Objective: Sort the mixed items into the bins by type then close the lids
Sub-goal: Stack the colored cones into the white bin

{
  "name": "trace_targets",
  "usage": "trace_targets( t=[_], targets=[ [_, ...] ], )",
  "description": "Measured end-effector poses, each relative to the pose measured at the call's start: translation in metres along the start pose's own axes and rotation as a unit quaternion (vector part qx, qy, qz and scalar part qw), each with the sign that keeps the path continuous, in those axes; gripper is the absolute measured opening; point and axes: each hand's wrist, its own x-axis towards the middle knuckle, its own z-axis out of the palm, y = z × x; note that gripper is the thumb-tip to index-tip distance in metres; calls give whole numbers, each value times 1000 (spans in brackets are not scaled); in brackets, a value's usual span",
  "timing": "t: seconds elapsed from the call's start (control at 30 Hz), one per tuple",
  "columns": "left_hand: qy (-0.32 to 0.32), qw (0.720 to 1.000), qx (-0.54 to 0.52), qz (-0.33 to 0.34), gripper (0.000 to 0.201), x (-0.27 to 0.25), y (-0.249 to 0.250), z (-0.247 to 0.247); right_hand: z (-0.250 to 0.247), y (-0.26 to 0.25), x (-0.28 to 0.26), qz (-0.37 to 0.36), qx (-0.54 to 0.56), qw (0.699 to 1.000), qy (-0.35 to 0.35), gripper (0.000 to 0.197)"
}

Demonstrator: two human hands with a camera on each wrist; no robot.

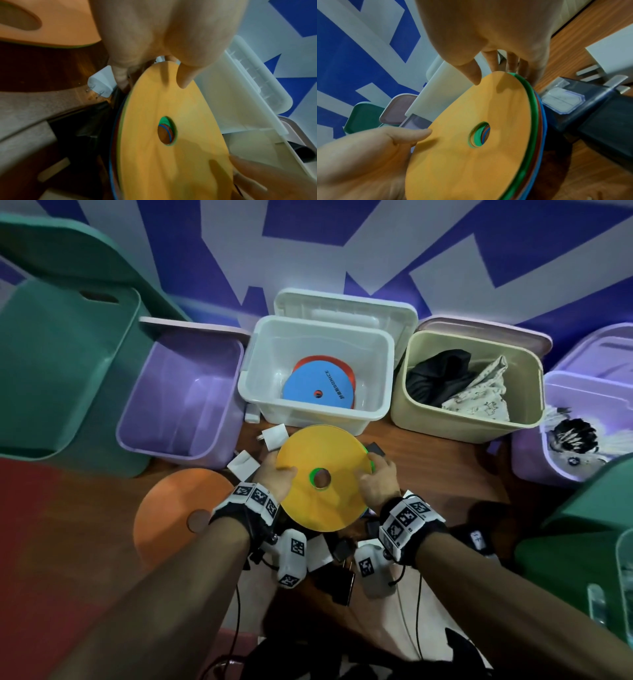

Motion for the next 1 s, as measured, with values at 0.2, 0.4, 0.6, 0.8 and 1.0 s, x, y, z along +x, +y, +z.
trace_targets(
  t=[0.2, 0.4, 0.6, 0.8, 1.0],
  targets=[
    [3, 1000, -7, 27, 51, -6, 1, 0, 0, 7, -4, -29, 66, 997, 30, 55],
    [-39, 995, -87, 36, 29, -16, 2, -16, 0, -1, -34, -56, 168, 981, 84, 50],
    [-17, 985, -169, 42, 45, -28, -11, -50, 31, -15, -72, -89, 248, 960, 93, 58],
    [4, 981, -190, 46, 42, -54, -37, -106, 79, -33, -104, -105, 260, 959, 44, 51],
    [30, 982, -177, 52, 44, -74, -77, -171, 143, -59, -134, -122, 177, 976, -39, 47]
  ],
)
